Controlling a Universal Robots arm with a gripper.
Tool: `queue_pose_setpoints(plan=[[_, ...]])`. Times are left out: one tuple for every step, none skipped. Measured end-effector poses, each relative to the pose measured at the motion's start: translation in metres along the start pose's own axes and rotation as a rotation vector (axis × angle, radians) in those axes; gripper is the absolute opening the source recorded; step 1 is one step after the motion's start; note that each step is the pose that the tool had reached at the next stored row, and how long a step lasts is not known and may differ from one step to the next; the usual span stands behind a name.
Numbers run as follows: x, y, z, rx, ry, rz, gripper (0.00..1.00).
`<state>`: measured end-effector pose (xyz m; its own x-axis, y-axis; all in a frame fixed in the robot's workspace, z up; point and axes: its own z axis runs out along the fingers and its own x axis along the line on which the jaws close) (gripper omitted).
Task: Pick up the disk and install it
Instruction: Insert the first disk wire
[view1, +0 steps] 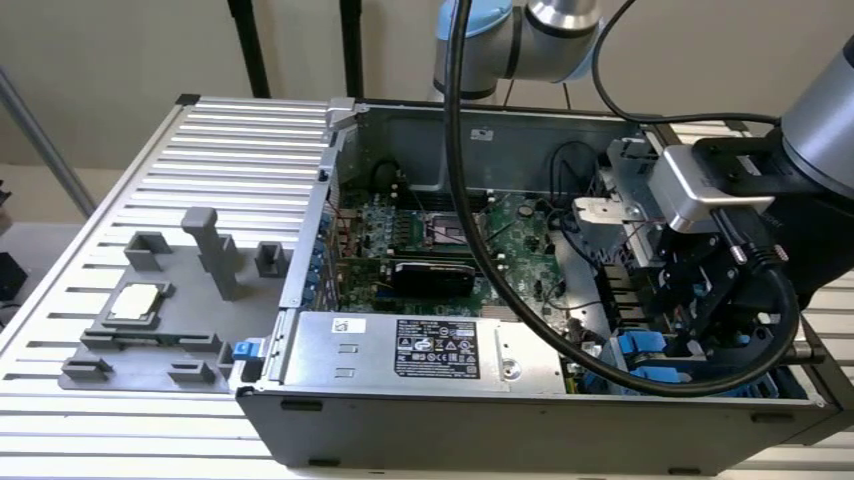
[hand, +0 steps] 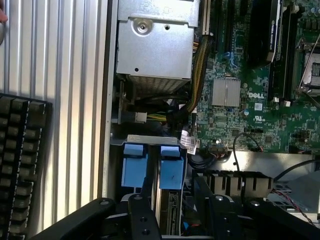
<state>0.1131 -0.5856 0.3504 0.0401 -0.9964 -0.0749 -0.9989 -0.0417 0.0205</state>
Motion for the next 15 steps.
queue_pose_setpoints(plan=[[0.0, 0.0, 0.0, -0.0001, 0.0, 0.0, 1.0], [0.0, 0.0, 0.0, 0.0, 0.0, 0.0, 1.0], [0.0, 0.0, 0.0, 0.0, 0.0, 0.0, 1.0], [0.0, 0.0, 0.0, 0.0, 0.0, 0.0, 1.0], [0.0, 0.0, 0.0, -0.0001, 0.0, 0.0, 1.0], [0.0, 0.0, 0.0, -0.0001, 0.0, 0.0, 1.0], [0.0, 0.0, 0.0, -0.0001, 0.0001, 0.0, 1.0], [0.0, 0.0, 0.0, -0.0001, 0.0, 0.0, 1.0], [0.0, 0.0, 0.0, -0.0001, 0.0, 0.0, 1.0], [0.0, 0.0, 0.0, -0.0001, 0.0001, 0.0, 1.0], [0.0, 0.0, 0.0, -0.0001, 0.0, 0.0, 1.0], [0.0, -0.0002, -0.0006, -0.0002, 0.0002, 0.0, 1.0], [-0.0001, -0.0009, -0.0023, -0.0003, 0.0002, 0.0, 1.0], [-0.0002, -0.0019, -0.0048, -0.0003, 0.0001, 0.0, 1.0], [-0.0005, -0.003, -0.0084, -0.0004, 0.0, 0.0, 1.0]])
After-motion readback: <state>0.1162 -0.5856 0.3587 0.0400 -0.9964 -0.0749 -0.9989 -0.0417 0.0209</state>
